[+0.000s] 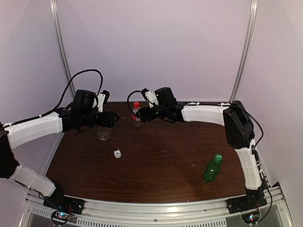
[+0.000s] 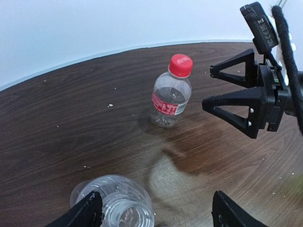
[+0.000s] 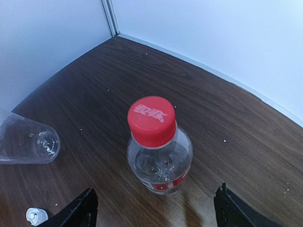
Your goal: Unscrew the bottle caps
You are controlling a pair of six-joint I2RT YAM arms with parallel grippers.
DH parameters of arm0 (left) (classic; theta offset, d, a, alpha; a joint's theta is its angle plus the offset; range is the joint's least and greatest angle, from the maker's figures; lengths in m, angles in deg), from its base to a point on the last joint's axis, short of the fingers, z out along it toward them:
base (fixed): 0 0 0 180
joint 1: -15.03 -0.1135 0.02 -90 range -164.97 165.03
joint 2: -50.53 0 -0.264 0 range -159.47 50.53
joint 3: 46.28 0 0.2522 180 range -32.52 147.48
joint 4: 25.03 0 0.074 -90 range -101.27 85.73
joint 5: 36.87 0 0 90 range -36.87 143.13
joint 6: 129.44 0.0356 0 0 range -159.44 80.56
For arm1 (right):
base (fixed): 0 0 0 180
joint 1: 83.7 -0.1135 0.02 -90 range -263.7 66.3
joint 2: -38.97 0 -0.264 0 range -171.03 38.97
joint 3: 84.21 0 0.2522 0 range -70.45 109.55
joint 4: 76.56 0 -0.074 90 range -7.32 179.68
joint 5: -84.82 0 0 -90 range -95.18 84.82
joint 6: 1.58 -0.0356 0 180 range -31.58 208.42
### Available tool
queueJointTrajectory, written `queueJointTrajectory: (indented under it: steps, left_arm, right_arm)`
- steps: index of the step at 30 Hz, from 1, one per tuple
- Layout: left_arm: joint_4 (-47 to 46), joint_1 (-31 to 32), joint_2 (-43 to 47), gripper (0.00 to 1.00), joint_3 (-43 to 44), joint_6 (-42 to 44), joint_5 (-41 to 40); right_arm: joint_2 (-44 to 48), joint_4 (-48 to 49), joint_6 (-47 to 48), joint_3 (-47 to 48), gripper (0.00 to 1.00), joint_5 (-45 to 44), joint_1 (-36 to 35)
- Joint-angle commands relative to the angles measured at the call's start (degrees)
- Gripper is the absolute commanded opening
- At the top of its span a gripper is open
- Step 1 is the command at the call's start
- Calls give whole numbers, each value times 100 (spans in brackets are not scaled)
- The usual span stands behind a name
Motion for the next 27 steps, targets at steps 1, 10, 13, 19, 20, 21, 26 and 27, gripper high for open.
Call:
queueJointTrajectory:
  steps: [1, 10, 13, 19, 20, 21, 26, 27]
  left_arm:
    - [-514, -38, -161, 81, -168, -207, 433]
    - [-563, -40, -189, 81, -325, -250, 330]
    - [-493, -35, -194, 81, -333, -203, 87]
    - [-403, -38, -190, 84, -381, -34, -261]
    - [-402, -38, -187, 84, -398, 0, -322]
    - [-409, -38, -181, 85, -411, 28, -394]
    - [-376, -35, -189, 86, -462, 158, -700]
    - [-398, -38, -194, 86, -488, 180, -740]
  right_arm:
    - [451, 335, -55, -310, 86, 230, 79]
    - [643, 413, -35, -747, 86, 350, 107]
    - [685, 446, -35, -824, 86, 403, 106]
    - [734, 457, -35, -939, 86, 499, 106]
    - [741, 462, -35, -955, 86, 514, 106]
    - [739, 466, -35, -973, 86, 529, 107]
    - [732, 491, -57, -1044, 86, 588, 106]
    - [728, 497, -61, -1056, 87, 599, 106]
